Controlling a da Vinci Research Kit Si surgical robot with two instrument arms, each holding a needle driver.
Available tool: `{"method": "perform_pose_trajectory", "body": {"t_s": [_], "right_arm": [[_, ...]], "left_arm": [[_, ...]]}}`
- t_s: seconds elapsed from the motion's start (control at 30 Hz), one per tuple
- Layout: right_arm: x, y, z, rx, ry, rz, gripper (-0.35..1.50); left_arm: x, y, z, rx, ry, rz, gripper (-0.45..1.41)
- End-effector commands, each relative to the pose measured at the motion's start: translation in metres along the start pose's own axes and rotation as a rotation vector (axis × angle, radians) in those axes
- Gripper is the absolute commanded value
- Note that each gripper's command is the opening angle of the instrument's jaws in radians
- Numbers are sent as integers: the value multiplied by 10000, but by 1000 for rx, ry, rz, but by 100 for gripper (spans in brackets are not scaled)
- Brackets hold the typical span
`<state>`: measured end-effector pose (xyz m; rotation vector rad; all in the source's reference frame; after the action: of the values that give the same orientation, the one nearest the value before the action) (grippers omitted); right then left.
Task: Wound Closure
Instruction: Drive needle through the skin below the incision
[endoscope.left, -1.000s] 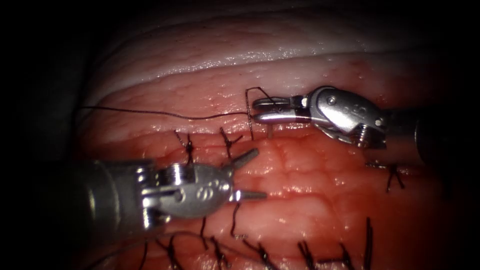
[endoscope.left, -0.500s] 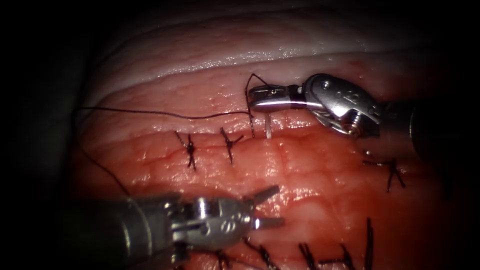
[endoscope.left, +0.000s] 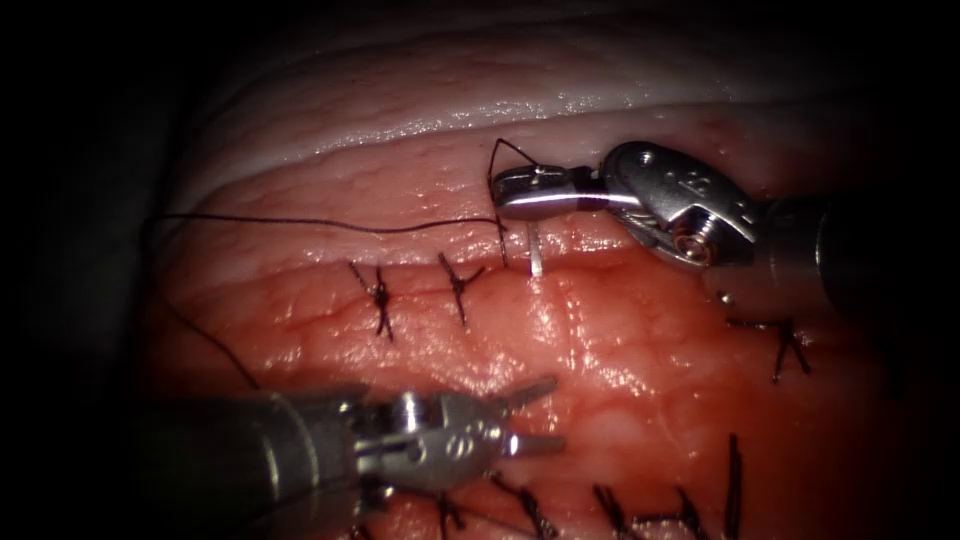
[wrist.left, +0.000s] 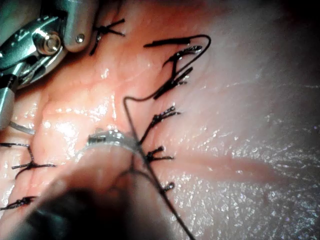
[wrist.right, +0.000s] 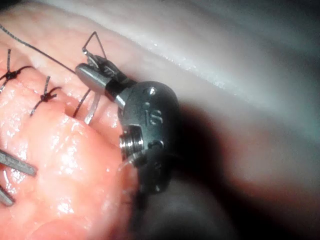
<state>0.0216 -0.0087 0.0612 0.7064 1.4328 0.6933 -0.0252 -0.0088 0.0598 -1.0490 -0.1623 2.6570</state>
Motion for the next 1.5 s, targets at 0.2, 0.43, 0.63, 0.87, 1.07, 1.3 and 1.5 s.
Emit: {"method": "perform_pose_trajectory", "body": {"t_s": [0.2, 0.43, 0.63, 0.87, 1.07, 1.3, 1.5], "right_arm": [[8, 7, 15, -35, 25, 11, -35], [10, 3, 20, -39, 34, 44, -35], [8, -7, 18, -30, 2, 56, -35], [6, -17, 18, 19, -13, 155, -35], [4, -23, 21, 35, -19, 290, -35], [3, -24, 23, 28, -5, 414, -35], [-1, -35, 25, 41, -7, 446, -35]], "left_arm": [[-7, 3, 10, -10, -7, 0, 12], [-10, 2, 7, -13, -5, -9, 12], [-12, 1, 7, -15, -4, -8, 12], [-14, -2, 8, -17, -3, -6, 12], [-15, -3, 8, -18, -2, -5, 12], [-18, -6, 10, -19, 0, -15, 14], [-21, -8, 9, -23, 2, -18, 14]]}}
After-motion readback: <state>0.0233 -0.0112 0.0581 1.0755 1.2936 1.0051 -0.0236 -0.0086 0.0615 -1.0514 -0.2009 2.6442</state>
